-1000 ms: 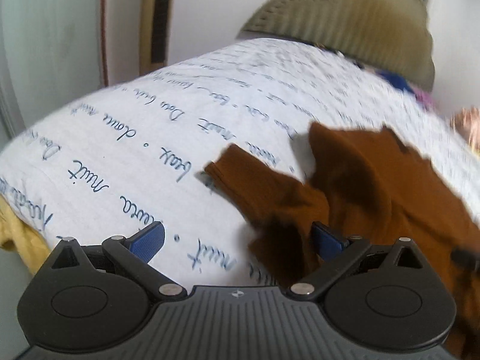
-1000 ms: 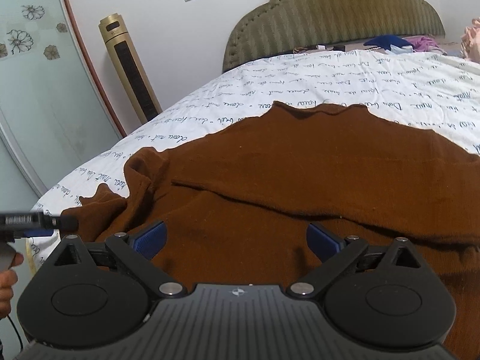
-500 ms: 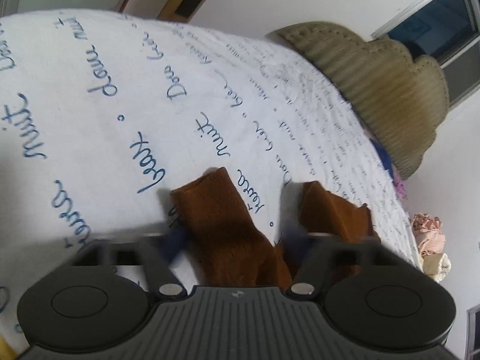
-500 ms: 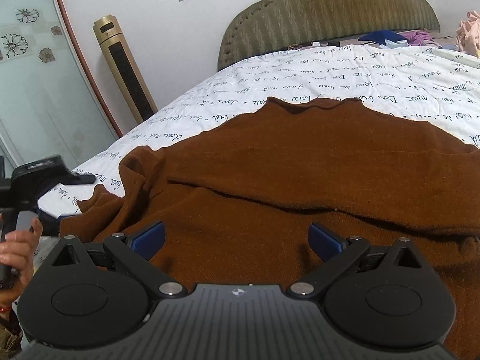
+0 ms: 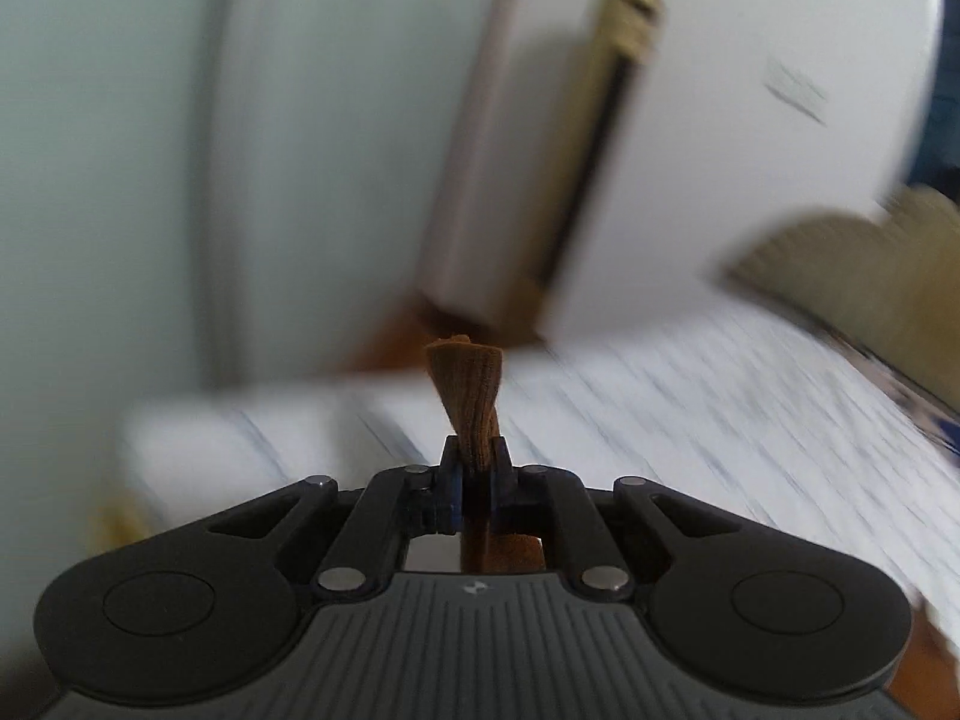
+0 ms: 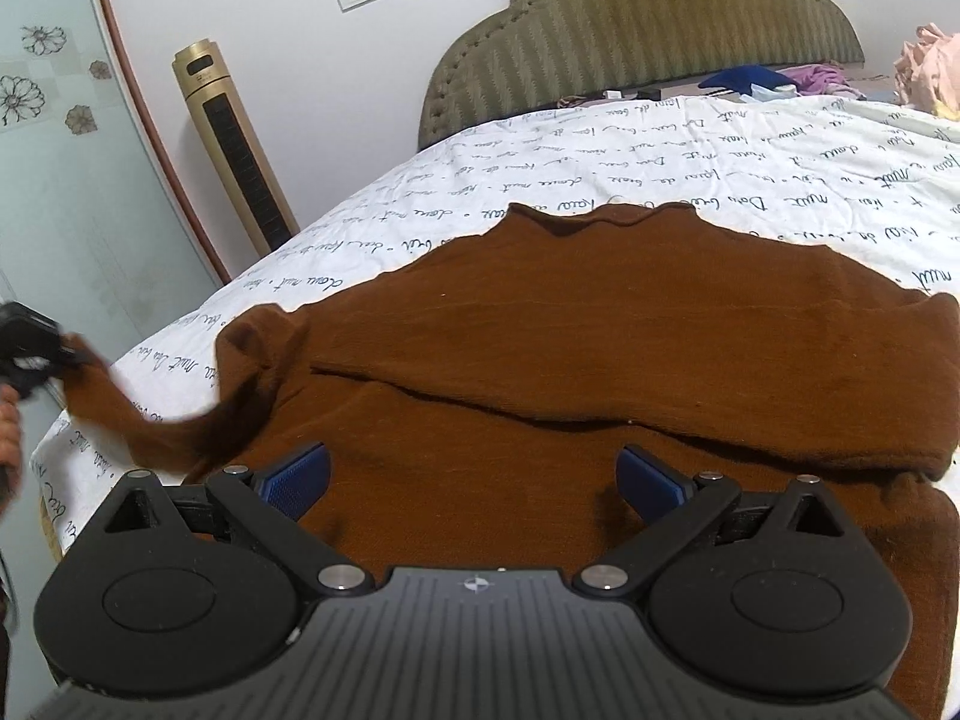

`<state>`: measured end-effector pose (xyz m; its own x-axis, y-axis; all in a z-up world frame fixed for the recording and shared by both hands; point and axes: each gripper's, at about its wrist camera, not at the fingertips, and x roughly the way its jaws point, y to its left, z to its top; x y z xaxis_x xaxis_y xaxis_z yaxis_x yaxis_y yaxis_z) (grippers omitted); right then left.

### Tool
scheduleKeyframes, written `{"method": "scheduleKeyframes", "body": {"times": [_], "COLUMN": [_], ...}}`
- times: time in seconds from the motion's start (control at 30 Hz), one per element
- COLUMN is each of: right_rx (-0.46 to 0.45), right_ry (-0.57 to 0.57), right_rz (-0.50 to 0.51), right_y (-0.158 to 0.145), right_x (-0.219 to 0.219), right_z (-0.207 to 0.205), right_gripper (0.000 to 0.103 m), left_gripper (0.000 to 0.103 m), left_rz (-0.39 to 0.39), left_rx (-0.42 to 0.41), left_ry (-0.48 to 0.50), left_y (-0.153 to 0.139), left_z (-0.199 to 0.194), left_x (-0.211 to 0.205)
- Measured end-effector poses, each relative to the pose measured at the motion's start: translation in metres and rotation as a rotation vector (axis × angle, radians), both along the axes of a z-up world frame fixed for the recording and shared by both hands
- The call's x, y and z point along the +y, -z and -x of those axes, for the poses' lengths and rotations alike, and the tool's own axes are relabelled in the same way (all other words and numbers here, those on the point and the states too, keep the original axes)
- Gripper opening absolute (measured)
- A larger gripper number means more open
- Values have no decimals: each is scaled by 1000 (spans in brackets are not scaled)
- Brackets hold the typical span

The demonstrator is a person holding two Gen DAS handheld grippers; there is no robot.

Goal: Fold small clothes
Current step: 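Lift and carry the sleeve with the left tool across the body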

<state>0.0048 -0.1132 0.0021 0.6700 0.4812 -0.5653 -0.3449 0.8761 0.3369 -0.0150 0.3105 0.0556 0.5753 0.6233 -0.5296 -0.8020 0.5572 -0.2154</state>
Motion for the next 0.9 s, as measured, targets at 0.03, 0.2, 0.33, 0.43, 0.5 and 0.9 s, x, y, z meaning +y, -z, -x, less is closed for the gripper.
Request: {"method": "scheduleKeyframes", "body": {"times": [0.03, 0.2, 0.33, 0.43, 0.5, 0.9], "right_rx": [0, -3, -6, -3, -3, 4], "right_ry": [1, -2, 0, 7, 13, 69], "right_rz": [-1, 8, 12, 9, 9, -4], "right_y": [0, 0, 0, 1, 1, 4], "right_x": [0, 1, 0, -2, -3, -22], "right_z": [0, 0, 0, -2, -3, -7], "right_gripper": [100, 100, 100, 101, 101, 101], "left_gripper": [7, 7, 7, 7, 8, 8], "left_rz": [-39, -200, -200, -188, -186, -196], "left_rx": [-5, -26, -29, -20, -2, 123], "left_ry": [-48, -236, -198, -34, 90, 687], "left_y": [-8, -43, -55, -51, -45, 0], "left_z": [4, 8, -9, -29, -44, -112], "left_x": [6, 26, 33, 11, -12, -174]}}
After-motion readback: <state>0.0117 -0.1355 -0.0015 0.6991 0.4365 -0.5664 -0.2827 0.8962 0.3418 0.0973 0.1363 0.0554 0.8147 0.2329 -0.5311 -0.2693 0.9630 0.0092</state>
